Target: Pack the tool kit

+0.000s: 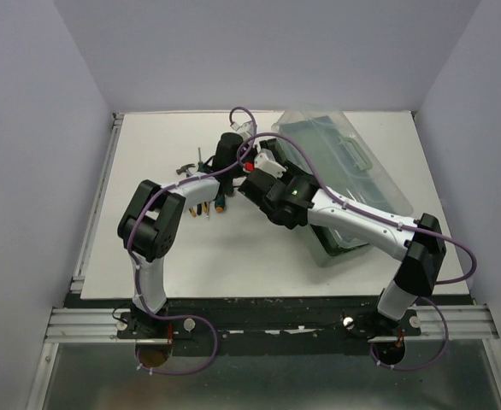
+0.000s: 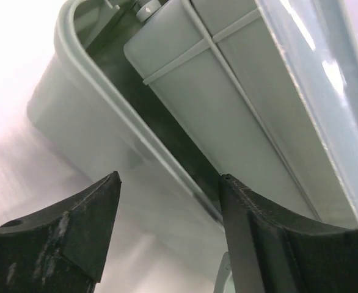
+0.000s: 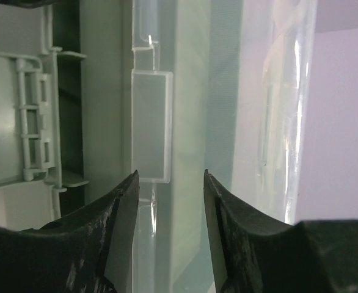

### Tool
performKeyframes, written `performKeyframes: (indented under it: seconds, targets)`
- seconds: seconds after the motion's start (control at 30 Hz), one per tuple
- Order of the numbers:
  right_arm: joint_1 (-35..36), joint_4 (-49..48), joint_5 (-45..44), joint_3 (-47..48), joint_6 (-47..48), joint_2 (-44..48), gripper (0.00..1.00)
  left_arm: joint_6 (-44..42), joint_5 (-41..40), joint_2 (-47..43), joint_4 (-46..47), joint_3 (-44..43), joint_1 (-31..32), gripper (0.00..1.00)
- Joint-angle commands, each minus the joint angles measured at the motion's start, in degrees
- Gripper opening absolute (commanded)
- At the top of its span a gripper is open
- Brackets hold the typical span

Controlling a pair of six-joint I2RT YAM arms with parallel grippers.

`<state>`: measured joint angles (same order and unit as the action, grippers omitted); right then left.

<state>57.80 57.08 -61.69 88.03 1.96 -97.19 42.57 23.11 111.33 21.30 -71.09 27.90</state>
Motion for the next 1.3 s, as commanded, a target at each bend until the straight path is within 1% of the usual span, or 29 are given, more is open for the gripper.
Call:
performKeyframes:
  seconds: [0.0,0.13,0.17,0.33,0.6,0.7,0.8,0.93,0.97,1.0,1.1,1.2,1.27]
  targets:
    - [-0.6,3.4,-1.9,1.7,-1.0,-0.8,0.53,-3.5,-4.0,-1.1,-5.7,1.1,0.3,0.69]
    - [-0.7,4.0,-2.5,2.6,-0.7,0.1,0.54,-3.5,-4.0,-1.3,-5.5,1.7,0.2,0.59]
    - [-0.6,4.0,-2.6,2.7,-0.7,0.2,0.54,-3.5,-4.0,-1.1,-5.7,1.6,0.3,0.58]
    - [-0.6,3.0,-2.7,1.2,-0.5,0.1,0.54,-3.5,-4.0,0.5,-5.7,0.9,0.4,0.57]
    - [-0.6,4.5,-1.7,1.1,-1.8,0.6,0.52,-4.9,-4.1,2.8,-6.7,-1.9,0.8,0.56]
    - [-0.5,5.1,1.1,1.6,-5.1,1.5,0.51,-5.6,-5.0,2.8,-7.6,-2.2,1.4,0.53]
    - [0.3,2.4,7.1,0.7,-6.1,3.1,0.5,-6.0,-5.1,3.0,-8.0,-2.6,1.8,0.48]
    - [1.6,-1.2,15.9,0.2,-7.5,3.9,0.53,-6.0,-4.9,3.2,-8.3,-3.1,2.1,0.43]
    - [1.7,-1.9,16.8,0.3,-7.8,4.0,0.54,-6.0,-4.9,3.3,-8.4,-3.1,2.1,0.43]
    - [1.9,-2.8,16.6,0.1,-7.7,3.9,0.55,-6.1,-4.9,3.3,-8.5,-3.1,2.1,0.43]
    - [2.1,-5.0,13.7,-0.7,-5.4,2.4,0.67,-6.4,-4.9,3.4,-8.7,-3.4,2.0,0.43]
    - [2.1,-6.2,9.9,-1.8,-3.5,-0.3,0.72,-6.4,-4.7,3.6,-9.1,-4.1,2.1,0.42]
    - [2.1,-7.6,5.6,-3.7,-2.9,-1.3,0.77,-6.4,-4.7,3.5,-8.9,-4.1,2.1,0.42]
